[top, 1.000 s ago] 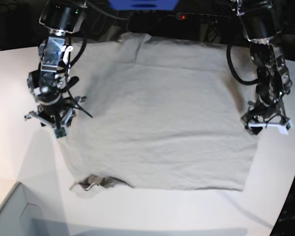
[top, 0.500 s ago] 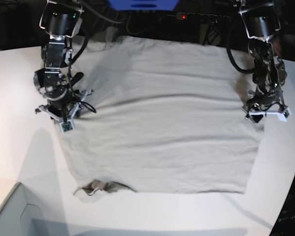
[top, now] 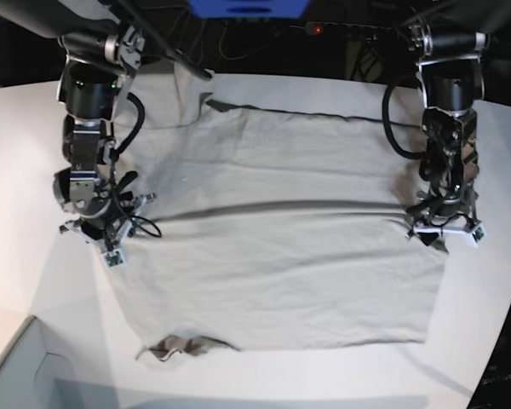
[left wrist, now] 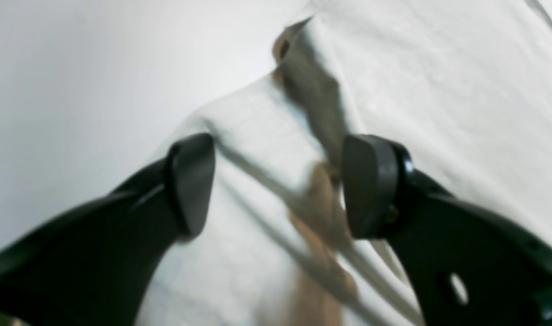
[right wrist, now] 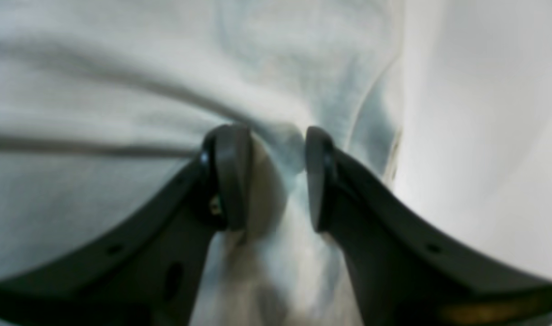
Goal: Layout the t-shirt on the table in an organized manner, then fold the t-shirt properly
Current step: 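Grasp the shirt edge with both grippers and pull it taut, then drag the held shirt edge away from the hem with both grippers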
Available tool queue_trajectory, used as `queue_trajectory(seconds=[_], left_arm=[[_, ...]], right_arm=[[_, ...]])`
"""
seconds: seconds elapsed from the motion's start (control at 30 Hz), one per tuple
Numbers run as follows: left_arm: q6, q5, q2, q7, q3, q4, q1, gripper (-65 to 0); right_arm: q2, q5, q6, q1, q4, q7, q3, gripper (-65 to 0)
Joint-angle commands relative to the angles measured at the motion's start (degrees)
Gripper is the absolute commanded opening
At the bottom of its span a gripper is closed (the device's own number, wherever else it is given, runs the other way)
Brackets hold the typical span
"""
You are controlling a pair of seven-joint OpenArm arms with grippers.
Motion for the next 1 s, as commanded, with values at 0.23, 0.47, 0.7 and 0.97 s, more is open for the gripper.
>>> queue_trajectory(seconds=[0.23, 0.47, 0.7, 0.97], left_arm=[[0.4, -1.0, -0.3, 2.0, 0.0, 13.9, 7.7, -21.7], [0.4, -1.0, 0.3, 3.3, -7.2, 28.8, 19.3, -21.7], [0.0, -1.0, 0.3, 10.2, -13.8, 31.3, 23.3, -21.6], [-0.1, -1.0, 0.3, 12.2, -14.8, 30.7, 25.3, -21.7]], right_arm=[[-2.3, -0.3, -0.2, -9.1, 19.6, 0.7, -0.1, -45.3], [-7.5, -0.3, -0.2, -20.6, 32.6, 0.7, -0.4, -45.2], [-9.4, -0.2, -0.1, -28.6, 37.0, 0.7, -0.4, -45.2], [-9.4, -0.2, -0.1, -33.0, 37.2, 0.7, -0.3, -45.2]])
